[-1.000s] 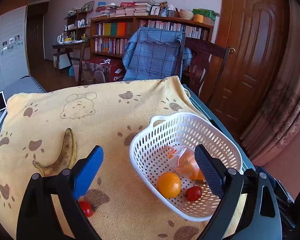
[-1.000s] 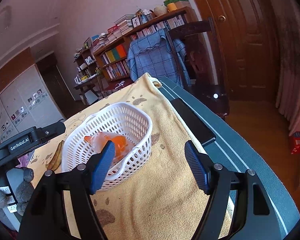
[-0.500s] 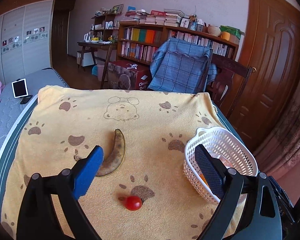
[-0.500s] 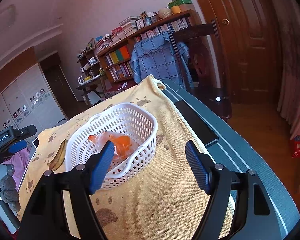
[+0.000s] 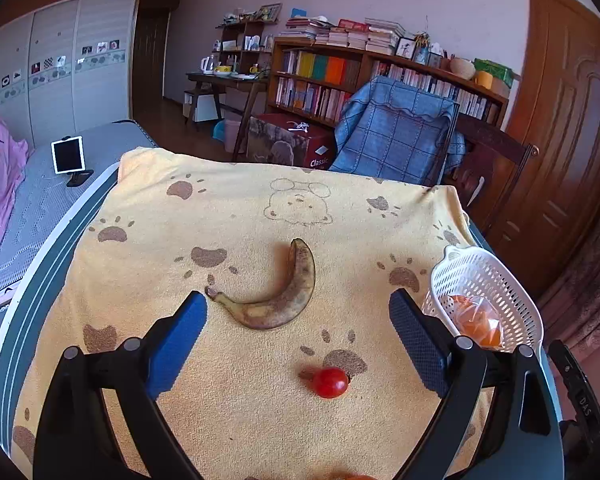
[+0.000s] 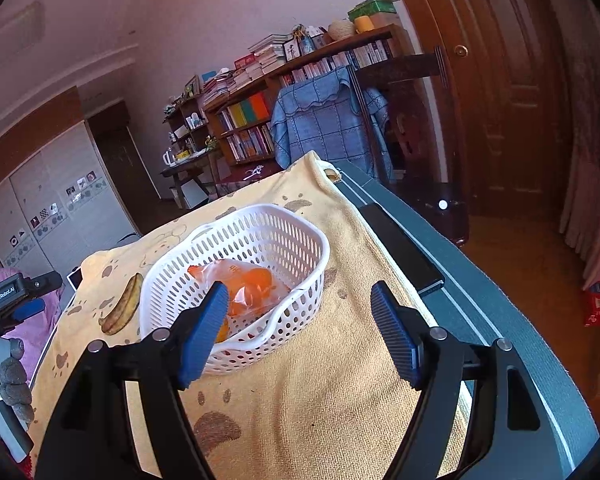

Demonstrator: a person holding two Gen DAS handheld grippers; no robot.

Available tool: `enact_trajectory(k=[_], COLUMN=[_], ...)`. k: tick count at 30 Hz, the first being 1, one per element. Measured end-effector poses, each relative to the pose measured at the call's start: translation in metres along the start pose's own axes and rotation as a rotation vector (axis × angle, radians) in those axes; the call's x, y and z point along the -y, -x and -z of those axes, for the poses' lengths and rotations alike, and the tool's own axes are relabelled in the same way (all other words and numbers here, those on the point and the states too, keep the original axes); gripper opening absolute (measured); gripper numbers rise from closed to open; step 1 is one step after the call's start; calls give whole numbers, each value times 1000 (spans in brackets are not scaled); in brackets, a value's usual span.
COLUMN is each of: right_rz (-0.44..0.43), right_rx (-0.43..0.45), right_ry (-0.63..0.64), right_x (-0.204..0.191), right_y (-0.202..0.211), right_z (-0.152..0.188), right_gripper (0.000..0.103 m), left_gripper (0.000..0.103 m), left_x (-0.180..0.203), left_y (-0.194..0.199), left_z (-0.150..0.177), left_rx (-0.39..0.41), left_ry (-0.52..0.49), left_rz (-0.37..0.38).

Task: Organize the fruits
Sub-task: 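Withdraw the left gripper from the basket back toward the fruit, then lower the left gripper onto a large orange and grasp it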

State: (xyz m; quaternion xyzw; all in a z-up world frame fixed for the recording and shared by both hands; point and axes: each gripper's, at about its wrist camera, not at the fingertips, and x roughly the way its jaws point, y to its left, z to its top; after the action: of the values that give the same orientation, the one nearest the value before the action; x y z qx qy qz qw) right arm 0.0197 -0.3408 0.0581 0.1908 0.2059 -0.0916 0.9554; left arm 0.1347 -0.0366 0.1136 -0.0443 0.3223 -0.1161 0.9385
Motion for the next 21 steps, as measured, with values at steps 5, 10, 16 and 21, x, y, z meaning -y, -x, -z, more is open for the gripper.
enact_trajectory(k=[5,10,16,21], right_rz=[-2,-3,-4,-3], right_rx=[5,5,2,3], right_ry=[13,19,25,28], right_x=[-3,-3,-3,-4], right_y=[1,1,0,0], right_z=[0,1,2,2], right_gripper=[75,75,75,75], left_gripper=[92,92,92,92], left_x=[-15,-29,-41,-48], left_y=[-3,1,10,20], left_z=[14,29,56,80], left_rx=[-28,-51,-80,-110], left_ry=[37,57,48,41], left_rz=[-17,-32,-69,-83])
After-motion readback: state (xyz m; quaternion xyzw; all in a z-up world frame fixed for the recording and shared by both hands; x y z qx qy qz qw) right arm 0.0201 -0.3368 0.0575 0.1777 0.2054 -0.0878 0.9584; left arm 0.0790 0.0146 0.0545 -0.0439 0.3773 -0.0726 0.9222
